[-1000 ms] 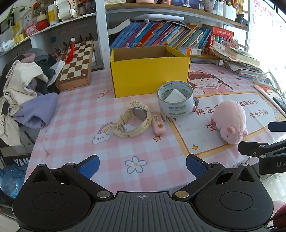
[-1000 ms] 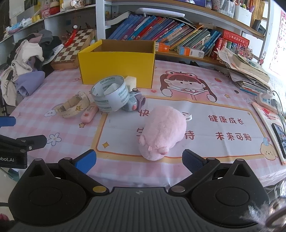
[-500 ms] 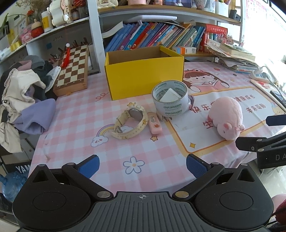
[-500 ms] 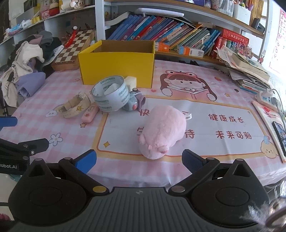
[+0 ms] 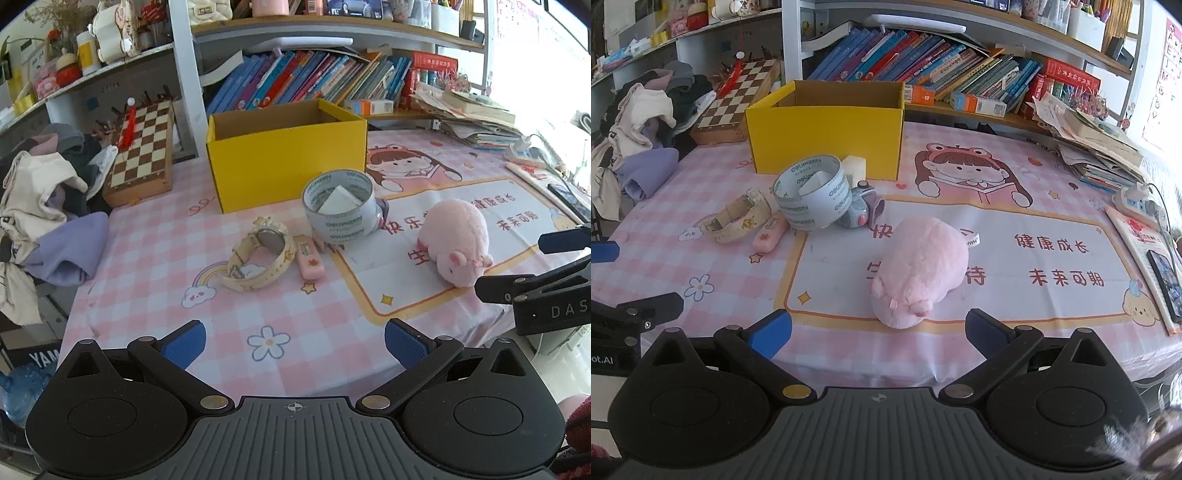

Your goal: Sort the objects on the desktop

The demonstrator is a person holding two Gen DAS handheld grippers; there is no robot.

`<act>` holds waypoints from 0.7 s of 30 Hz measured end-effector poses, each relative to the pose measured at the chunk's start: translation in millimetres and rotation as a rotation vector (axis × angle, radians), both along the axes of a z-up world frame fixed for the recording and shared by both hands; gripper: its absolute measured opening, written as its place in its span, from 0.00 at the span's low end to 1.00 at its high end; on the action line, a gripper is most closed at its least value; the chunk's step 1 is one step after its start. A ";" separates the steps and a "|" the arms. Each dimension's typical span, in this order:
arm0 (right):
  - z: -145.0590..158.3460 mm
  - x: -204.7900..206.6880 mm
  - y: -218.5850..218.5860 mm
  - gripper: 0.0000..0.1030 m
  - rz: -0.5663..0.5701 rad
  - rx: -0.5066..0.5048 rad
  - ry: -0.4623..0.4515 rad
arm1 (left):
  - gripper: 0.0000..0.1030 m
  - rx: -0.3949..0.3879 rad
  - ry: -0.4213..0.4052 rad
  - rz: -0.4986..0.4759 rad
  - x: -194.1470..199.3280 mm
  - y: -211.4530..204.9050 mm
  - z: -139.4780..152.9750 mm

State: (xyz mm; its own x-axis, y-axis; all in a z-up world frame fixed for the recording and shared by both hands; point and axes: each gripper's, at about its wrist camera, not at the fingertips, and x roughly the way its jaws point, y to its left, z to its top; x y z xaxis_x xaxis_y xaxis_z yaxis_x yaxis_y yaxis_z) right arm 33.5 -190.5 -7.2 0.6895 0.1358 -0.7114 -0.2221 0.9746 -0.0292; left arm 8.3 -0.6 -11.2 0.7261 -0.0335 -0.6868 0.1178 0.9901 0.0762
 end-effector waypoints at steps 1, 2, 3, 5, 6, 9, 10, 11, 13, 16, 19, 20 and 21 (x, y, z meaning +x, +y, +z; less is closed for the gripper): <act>-0.1 0.5 -0.5 0.99 -0.001 0.000 0.001 | 1.00 0.001 0.001 0.005 0.4 0.2 0.1; -0.3 1.1 -1.0 0.99 -0.002 0.001 0.003 | 1.00 0.003 0.003 0.009 0.9 0.3 0.0; -0.5 1.6 -1.4 0.99 -0.003 0.001 0.005 | 1.00 0.005 0.005 0.014 1.3 0.5 -0.1; -0.9 2.8 -2.3 1.00 -0.005 0.001 0.009 | 1.00 0.006 0.010 0.021 2.0 0.9 -0.7; -1.1 3.3 -2.8 1.00 -0.006 0.001 0.012 | 1.00 0.006 0.013 0.024 2.3 1.0 -1.1; -1.9 4.9 -4.2 1.00 -0.005 0.002 0.019 | 1.00 -0.001 0.022 0.033 3.1 1.7 -1.9; -2.3 4.7 -4.8 1.00 -0.001 0.003 0.021 | 1.00 -0.002 0.023 0.030 3.9 0.8 -2.6; -2.6 4.7 -5.6 1.00 0.003 0.004 0.022 | 1.00 -0.003 0.025 0.028 4.6 -0.1 -3.3; -3.3 5.7 -7.3 1.00 0.001 0.001 0.019 | 1.00 -0.005 0.029 0.023 6.2 -1.9 -4.6; -5.7 10.9 -10.8 1.00 -0.012 0.001 0.023 | 1.00 -0.008 0.035 0.016 8.5 -4.7 -6.7; -7.7 20.1 -13.5 1.00 -0.023 0.014 0.035 | 1.00 0.008 0.034 0.021 12.4 -5.8 -6.8; -8.4 22.8 -13.4 1.00 -0.022 0.015 0.037 | 1.00 0.010 0.033 0.027 14.0 -5.3 -6.7; -9.2 25.4 -13.2 1.00 -0.018 0.015 0.041 | 1.00 0.012 0.032 0.034 15.5 -4.7 -6.7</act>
State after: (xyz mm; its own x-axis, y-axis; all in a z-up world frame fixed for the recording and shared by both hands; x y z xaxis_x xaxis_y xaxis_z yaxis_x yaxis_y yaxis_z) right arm 58.9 -203.7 -16.4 0.6623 0.1342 -0.7372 -0.2052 0.9787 -0.0062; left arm 23.8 -5.4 -17.9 0.7042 -0.0011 -0.7100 0.0868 0.9926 0.0845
